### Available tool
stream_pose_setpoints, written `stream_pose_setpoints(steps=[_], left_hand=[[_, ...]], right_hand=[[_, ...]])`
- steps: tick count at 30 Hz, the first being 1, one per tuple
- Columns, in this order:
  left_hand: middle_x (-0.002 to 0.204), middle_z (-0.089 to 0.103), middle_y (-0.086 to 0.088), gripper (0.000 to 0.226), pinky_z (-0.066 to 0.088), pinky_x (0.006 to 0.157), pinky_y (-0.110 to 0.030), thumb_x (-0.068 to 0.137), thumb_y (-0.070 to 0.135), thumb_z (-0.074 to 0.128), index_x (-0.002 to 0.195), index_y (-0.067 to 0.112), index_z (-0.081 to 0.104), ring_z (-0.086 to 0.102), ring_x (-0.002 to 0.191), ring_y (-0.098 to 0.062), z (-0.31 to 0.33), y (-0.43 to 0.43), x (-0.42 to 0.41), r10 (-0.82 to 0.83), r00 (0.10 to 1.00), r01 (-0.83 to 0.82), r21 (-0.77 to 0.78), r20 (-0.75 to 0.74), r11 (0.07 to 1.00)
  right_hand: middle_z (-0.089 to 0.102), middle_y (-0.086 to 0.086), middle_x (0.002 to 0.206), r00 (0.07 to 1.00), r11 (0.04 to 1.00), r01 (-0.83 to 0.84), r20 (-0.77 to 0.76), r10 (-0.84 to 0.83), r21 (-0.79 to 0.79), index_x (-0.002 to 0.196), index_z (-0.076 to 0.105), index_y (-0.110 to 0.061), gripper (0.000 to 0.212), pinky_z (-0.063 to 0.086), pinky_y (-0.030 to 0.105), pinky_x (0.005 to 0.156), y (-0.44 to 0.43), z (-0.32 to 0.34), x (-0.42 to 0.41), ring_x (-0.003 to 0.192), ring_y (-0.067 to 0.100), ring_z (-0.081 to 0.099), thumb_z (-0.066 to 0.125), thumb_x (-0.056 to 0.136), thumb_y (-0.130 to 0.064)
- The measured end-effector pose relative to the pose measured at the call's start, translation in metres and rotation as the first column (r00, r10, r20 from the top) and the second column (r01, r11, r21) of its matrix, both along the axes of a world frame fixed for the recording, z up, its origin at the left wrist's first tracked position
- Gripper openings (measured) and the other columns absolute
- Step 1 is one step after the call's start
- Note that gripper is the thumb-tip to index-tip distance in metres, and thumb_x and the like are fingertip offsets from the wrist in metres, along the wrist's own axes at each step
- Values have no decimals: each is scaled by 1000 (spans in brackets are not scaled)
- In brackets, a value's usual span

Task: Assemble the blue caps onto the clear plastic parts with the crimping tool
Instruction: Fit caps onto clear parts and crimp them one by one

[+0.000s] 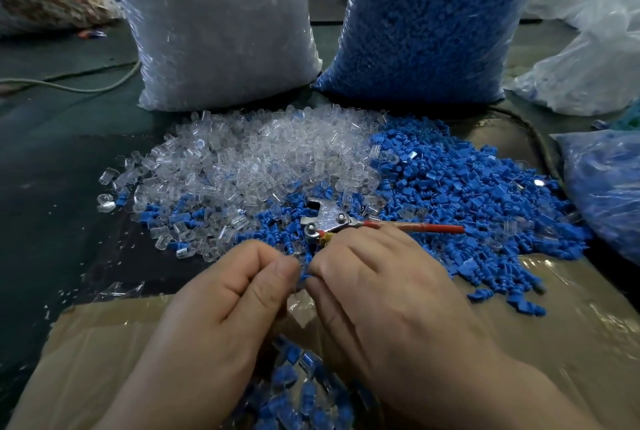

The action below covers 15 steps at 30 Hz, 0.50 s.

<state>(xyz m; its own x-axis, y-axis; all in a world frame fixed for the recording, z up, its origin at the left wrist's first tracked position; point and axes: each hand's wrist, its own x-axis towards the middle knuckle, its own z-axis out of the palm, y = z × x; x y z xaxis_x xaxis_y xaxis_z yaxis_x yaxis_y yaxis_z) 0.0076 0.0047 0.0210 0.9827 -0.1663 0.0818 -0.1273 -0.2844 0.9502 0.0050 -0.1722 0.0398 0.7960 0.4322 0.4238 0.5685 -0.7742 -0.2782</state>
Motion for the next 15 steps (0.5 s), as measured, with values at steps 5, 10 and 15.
stream_pose_setpoints(steps=[5,10,15], left_hand=[[66,61,2,44,49,49,-37,79,77,59,86,34,67,57,55,-15,1,0,-1,-81,975,87,-17,208,996],[81,65,10,30,49,48,-13,91,67,50,88,40,61,64,63,-8,12,0,-3,-46,934,-20,180,355,984],[79,66,28,10,43,39,-18,81,52,59,87,44,60,62,70,5,10,11,3,17,970,-134,480,241,867]], right_hand=[[51,-8,62,795,900,170,-596,115,400,71,51,-19,35,40,32,53,2,13,-9,58,6,47,42,84,-51],[51,-8,52,651,832,316,-743,159,455,67,54,-19,35,38,30,45,-7,18,-6,46,4,44,46,79,-51],[55,-16,87,919,956,199,-298,-258,-214,111,41,-41,32,50,33,66,-13,8,-2,76,4,55,25,92,-61]])
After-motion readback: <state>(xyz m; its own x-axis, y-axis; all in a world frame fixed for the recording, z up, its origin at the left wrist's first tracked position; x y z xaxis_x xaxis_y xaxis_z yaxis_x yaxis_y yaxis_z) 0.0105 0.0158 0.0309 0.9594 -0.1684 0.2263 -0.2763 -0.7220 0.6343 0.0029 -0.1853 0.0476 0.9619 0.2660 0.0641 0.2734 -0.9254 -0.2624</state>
